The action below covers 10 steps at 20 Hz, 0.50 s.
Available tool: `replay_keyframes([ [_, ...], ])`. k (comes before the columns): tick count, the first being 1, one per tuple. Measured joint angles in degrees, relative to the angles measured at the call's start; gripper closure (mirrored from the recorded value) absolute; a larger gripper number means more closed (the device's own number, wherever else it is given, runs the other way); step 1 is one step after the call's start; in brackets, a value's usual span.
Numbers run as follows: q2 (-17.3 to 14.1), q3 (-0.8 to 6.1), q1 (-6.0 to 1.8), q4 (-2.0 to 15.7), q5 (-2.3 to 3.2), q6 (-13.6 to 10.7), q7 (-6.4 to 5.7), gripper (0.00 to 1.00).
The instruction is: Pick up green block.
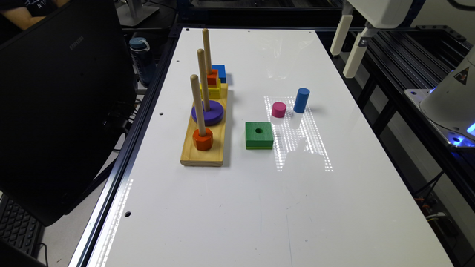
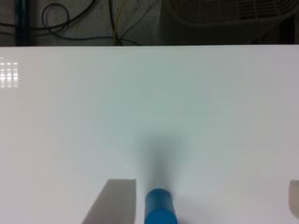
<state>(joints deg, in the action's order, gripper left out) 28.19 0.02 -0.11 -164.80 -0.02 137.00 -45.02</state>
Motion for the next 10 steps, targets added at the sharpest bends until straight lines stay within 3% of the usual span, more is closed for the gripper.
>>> replay_keyframes([
  [10,-0.3,0.00,-0.01,1.13,0.00,0.0,0.00,0.00],
])
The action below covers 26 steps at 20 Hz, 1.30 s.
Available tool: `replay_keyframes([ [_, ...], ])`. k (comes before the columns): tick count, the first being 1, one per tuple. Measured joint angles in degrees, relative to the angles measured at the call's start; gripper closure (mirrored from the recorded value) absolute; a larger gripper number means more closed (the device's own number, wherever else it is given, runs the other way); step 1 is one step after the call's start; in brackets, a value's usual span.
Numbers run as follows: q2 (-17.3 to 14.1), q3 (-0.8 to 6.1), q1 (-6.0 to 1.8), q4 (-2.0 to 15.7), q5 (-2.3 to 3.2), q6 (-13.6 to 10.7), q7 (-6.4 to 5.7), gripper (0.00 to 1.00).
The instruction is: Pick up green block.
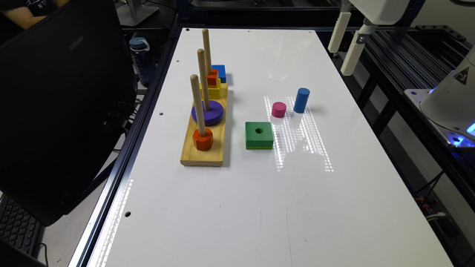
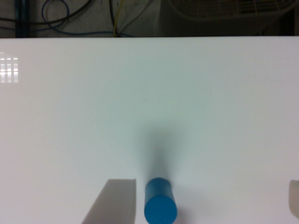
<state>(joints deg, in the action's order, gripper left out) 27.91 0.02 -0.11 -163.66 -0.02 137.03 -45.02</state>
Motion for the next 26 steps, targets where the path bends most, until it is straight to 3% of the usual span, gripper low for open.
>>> replay_keyframes([
  [13,-6.0,0.12,0.02,4.46,-0.01,1.4,-0.01,0.00],
  [21,-7.9,0.18,0.03,6.43,-0.02,1.4,-0.01,0.00],
  [26,-10.5,0.21,0.03,9.02,-0.02,1.4,-0.01,0.00],
])
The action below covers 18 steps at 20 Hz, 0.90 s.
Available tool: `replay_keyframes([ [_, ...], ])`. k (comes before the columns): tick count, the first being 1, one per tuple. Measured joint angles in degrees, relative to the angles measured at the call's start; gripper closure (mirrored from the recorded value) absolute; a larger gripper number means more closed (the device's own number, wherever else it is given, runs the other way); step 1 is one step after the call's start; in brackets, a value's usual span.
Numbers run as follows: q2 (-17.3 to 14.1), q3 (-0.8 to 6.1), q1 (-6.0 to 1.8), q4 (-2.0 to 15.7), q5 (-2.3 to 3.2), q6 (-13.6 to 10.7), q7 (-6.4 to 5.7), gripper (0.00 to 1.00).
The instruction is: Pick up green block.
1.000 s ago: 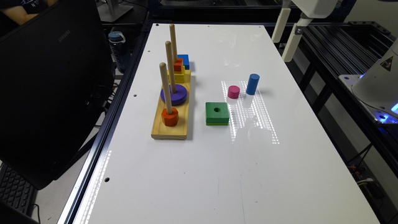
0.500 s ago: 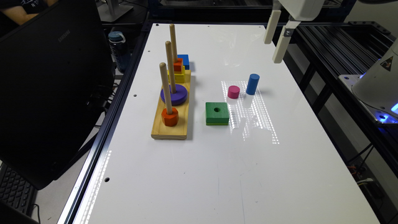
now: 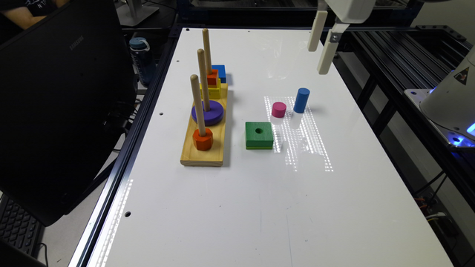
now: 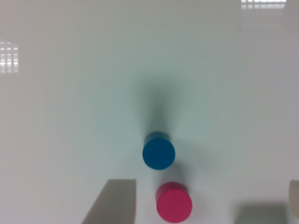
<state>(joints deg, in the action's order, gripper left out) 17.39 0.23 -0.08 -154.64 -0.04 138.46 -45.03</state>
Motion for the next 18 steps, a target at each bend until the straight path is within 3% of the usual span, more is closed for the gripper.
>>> replay_keyframes([
  [7,-5.3,0.17,0.02,4.80,-0.03,0.1,-0.07,0.00],
  [14,-6.1,0.39,0.04,5.74,-0.11,0.1,-0.15,0.00],
  [18,-6.9,1.27,0.08,6.65,-0.30,0.1,-0.87,0.00],
])
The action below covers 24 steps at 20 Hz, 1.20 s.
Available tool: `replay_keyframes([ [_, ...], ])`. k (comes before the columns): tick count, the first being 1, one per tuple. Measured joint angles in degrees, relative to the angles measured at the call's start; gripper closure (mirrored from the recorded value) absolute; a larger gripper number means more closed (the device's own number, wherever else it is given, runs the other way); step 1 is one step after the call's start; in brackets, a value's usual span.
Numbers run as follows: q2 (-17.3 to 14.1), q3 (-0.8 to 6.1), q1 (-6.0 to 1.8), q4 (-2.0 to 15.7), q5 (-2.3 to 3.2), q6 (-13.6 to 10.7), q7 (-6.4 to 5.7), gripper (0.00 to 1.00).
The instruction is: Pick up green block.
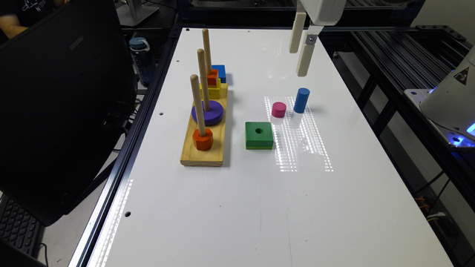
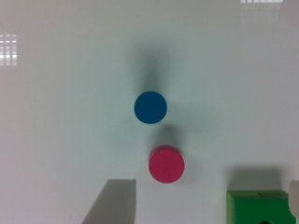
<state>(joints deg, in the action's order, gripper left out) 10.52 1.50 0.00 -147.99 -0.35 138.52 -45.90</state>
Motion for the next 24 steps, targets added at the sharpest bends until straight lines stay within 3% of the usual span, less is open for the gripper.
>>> replay_keyframes([
  [11,-1.1,0.70,0.01,1.28,-0.27,0.0,-0.35,0.00],
  [19,-5.9,2.27,0.03,6.08,-0.34,0.0,-1.79,0.00],
  [24,-7.4,2.96,0.03,7.63,-0.35,0.0,-2.52,0.00],
])
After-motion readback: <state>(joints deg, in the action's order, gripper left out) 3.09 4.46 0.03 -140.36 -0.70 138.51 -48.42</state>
